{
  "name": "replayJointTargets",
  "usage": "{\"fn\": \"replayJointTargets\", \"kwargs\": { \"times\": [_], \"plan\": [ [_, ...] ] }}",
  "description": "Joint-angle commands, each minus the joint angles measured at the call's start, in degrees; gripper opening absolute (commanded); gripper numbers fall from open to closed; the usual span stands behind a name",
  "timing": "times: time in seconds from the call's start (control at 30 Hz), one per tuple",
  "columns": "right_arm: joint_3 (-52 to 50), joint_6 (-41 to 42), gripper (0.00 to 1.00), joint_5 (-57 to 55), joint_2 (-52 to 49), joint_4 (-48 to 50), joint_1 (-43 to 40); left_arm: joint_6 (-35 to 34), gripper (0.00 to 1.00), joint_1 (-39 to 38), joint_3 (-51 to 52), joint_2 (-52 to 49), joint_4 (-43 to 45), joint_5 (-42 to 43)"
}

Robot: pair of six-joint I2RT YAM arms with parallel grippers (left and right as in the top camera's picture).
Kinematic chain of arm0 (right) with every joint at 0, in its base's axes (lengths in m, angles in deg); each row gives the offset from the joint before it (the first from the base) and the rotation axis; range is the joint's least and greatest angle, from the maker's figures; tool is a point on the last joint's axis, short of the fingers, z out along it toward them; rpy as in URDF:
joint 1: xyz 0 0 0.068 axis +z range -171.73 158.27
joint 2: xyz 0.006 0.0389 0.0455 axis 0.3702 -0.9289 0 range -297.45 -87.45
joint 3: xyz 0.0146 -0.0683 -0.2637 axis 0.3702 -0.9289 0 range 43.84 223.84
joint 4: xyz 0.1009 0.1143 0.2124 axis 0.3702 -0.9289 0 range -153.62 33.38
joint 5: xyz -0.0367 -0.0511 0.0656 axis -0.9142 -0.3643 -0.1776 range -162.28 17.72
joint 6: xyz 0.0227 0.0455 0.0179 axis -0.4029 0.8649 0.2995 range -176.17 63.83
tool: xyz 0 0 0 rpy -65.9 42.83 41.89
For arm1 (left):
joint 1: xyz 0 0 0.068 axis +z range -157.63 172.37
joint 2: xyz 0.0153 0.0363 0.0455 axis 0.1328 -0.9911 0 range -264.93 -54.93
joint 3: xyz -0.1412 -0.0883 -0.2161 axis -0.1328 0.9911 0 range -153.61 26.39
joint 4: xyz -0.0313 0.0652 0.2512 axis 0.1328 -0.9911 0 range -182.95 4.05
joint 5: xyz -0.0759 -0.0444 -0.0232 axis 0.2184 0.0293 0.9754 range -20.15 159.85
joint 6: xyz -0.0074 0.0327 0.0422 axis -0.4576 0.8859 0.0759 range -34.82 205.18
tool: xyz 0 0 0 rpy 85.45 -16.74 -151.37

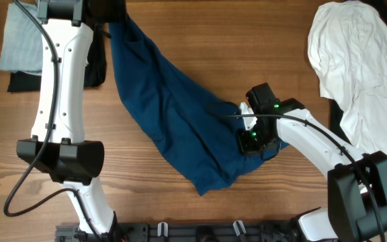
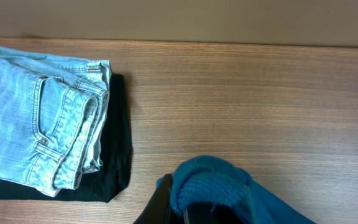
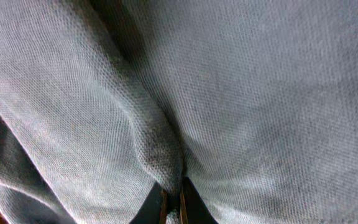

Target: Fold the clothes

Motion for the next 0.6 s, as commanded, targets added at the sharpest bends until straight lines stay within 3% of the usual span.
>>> {"fn": "replayJointTargets", "kwargs": {
  "times": [0.0,0.2,0.37,0.57],
  "plan": [
    [5.09,-0.33,0.04,1.22,2.56,3.23,-0.92,-0.76,0.04,-0.04,-0.57,-0.07,0.98,0.68],
    [42.8,-11.8,0.04,-9.16,3.91,-7.28,-13.7,-0.72,0.04,-0.04,-0.57,9.38,8.66,-0.04],
    [73.75,-13.31,0.04,-10.49,4.04,-14.97,-26.95,-0.52,0.04,-0.04,-0.57,25.46,17.03,0.02],
    [92.06,-14.03,0.04,-10.49,7.43,-22.36,-35.28,-0.02,0.04,-0.04,-0.57,42.14,25.38,0.02]
  ]
}}
